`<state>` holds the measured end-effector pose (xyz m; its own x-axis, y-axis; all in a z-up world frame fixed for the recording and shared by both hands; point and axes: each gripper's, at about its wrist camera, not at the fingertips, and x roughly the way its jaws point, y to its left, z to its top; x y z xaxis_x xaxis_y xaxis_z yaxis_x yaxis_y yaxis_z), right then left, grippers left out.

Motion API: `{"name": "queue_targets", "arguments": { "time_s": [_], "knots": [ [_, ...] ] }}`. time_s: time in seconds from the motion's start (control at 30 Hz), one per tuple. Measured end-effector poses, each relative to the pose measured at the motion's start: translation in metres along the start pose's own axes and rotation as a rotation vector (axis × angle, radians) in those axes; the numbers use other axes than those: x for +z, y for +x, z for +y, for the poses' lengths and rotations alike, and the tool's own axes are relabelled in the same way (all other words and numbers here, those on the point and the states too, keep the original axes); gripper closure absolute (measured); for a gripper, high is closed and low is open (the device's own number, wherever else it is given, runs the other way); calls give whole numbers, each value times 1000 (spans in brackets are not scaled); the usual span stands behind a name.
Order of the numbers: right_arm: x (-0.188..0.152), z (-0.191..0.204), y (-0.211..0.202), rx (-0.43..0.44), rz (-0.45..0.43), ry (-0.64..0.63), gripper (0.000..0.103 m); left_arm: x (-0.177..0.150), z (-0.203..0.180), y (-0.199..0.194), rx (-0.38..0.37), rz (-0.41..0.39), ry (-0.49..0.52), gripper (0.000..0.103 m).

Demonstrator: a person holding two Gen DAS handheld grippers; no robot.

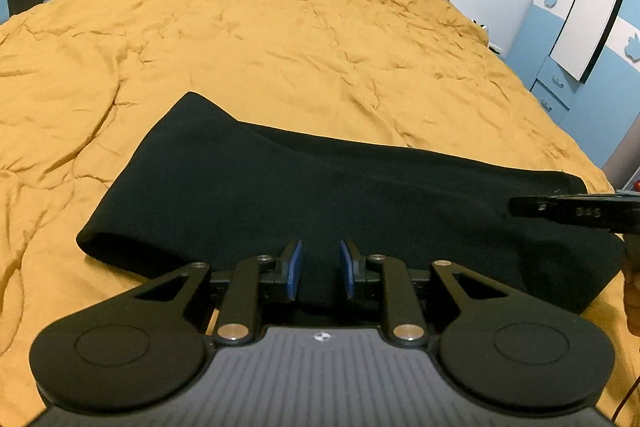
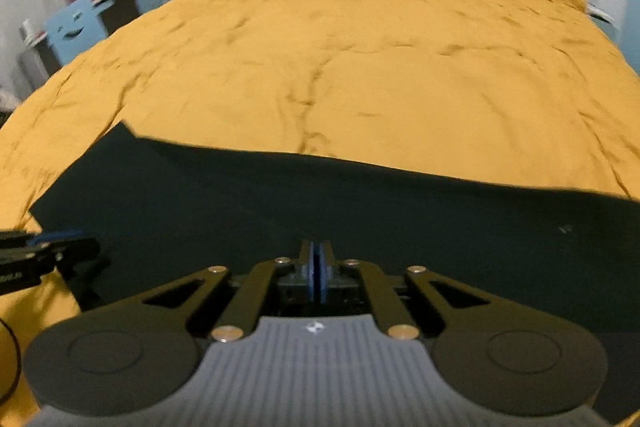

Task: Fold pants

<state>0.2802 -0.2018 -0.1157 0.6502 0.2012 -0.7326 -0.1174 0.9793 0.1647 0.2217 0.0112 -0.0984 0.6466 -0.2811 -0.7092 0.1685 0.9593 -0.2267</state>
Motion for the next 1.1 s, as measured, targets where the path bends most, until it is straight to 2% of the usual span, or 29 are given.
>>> {"name": "queue_targets", "arguments": {
  "time_s": [0.07,0.1,0.13,0.17,0.27,0.33,0.4,0.47,0.5,0.57,0.63,0.7,0.8,0.97,1.1],
  "knots": [
    [-3,-9,-9,6,-14,42,99,0,1,0,0,-2,-8,78],
    [-5,-15,-13,16,-17,74,94,0,1,0,0,-4,-13,78],
    [-8,-22,-16,39,-16,119,81,0,2,0,0,-8,-17,78],
    [-12,-26,-19,65,-15,157,76,0,2,0,-3,-11,-21,78],
    [-25,-35,-19,168,10,274,74,0,1,2,-7,-8,-30,78],
    [-36,-39,-12,246,46,371,69,0,-2,3,-4,-9,-24,78],
    [-46,-39,-2,280,78,439,65,-1,-2,1,-2,-10,-26,78],
    [-54,-39,10,310,92,500,65,-1,-1,1,-5,-9,-31,78],
    [-57,-40,14,326,95,531,65,-1,-1,0,-4,-11,-37,78],
    [-61,-40,21,350,93,572,72,-1,2,-3,-3,-16,-54,78],
    [-61,-35,23,366,101,588,102,-1,6,-7,3,-30,-76,78],
    [-58,-32,19,377,84,597,103,0,9,-14,17,-50,-98,78],
    [-39,-22,3,389,45,527,103,2,19,-31,52,-99,-125,78],
    [24,-14,-45,426,-9,389,103,13,44,-59,130,-167,-180,78],
    [70,-33,-92,428,-52,329,103,18,55,-71,146,-173,-189,78]
  ]
}}
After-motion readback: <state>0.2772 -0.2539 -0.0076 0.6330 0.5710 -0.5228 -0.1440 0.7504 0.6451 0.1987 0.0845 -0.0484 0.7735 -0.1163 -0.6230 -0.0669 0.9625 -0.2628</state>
